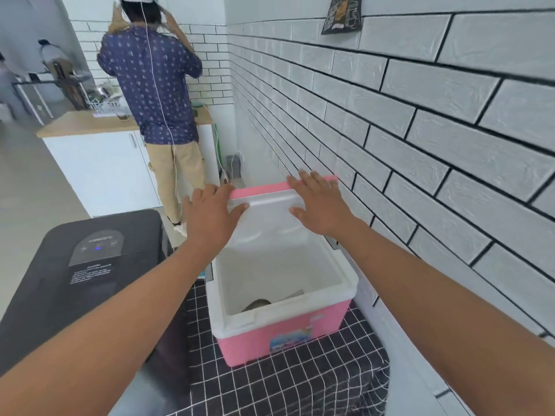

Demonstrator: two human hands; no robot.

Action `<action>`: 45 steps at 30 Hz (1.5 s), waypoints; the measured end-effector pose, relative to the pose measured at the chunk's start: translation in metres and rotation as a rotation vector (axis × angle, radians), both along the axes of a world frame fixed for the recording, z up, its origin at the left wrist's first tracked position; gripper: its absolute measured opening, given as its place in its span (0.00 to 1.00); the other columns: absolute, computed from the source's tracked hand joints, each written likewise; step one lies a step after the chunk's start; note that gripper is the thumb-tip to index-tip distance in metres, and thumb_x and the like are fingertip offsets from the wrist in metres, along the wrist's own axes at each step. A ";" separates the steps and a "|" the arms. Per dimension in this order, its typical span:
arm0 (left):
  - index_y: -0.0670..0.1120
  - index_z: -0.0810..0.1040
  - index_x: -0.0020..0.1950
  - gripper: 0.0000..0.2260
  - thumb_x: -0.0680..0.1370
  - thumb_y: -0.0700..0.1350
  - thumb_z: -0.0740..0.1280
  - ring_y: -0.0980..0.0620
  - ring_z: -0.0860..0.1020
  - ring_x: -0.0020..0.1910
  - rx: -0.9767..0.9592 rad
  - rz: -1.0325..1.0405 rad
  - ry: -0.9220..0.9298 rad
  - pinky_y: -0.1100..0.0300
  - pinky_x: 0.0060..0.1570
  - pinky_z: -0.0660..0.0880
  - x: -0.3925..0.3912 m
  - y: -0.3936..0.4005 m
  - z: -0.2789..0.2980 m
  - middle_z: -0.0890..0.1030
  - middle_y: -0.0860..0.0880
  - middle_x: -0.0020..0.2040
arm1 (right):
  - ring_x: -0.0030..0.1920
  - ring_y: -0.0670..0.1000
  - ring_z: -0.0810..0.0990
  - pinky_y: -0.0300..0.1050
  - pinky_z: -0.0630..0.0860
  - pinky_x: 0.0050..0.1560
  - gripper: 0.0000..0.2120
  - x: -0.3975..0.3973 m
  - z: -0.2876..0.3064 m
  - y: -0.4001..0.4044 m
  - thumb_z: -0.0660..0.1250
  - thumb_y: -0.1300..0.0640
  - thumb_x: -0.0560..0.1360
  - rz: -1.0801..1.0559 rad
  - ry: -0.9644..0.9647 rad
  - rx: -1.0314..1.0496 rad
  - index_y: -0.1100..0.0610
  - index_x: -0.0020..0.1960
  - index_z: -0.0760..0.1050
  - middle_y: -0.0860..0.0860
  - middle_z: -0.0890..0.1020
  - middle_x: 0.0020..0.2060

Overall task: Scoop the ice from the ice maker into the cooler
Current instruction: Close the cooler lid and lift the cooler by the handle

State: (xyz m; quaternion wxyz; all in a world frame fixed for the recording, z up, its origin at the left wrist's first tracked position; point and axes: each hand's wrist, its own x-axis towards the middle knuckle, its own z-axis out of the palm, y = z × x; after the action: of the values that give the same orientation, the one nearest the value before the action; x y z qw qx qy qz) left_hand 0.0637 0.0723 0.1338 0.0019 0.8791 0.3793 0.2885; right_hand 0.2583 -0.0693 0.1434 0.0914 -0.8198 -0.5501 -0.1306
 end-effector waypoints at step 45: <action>0.44 0.47 0.81 0.38 0.79 0.68 0.48 0.46 0.42 0.80 -0.427 -0.131 0.413 0.45 0.77 0.40 0.024 0.007 -0.151 0.46 0.44 0.81 | 0.76 0.54 0.53 0.57 0.50 0.74 0.32 0.022 -0.147 0.012 0.60 0.42 0.76 0.004 0.344 -0.263 0.52 0.76 0.55 0.51 0.56 0.76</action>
State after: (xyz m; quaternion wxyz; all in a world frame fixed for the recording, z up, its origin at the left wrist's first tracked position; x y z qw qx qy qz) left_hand 0.0876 0.0788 -0.0168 0.1282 0.9216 0.3660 0.0164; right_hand 0.2807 -0.0578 -0.0037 0.0763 -0.8338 -0.5403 0.0841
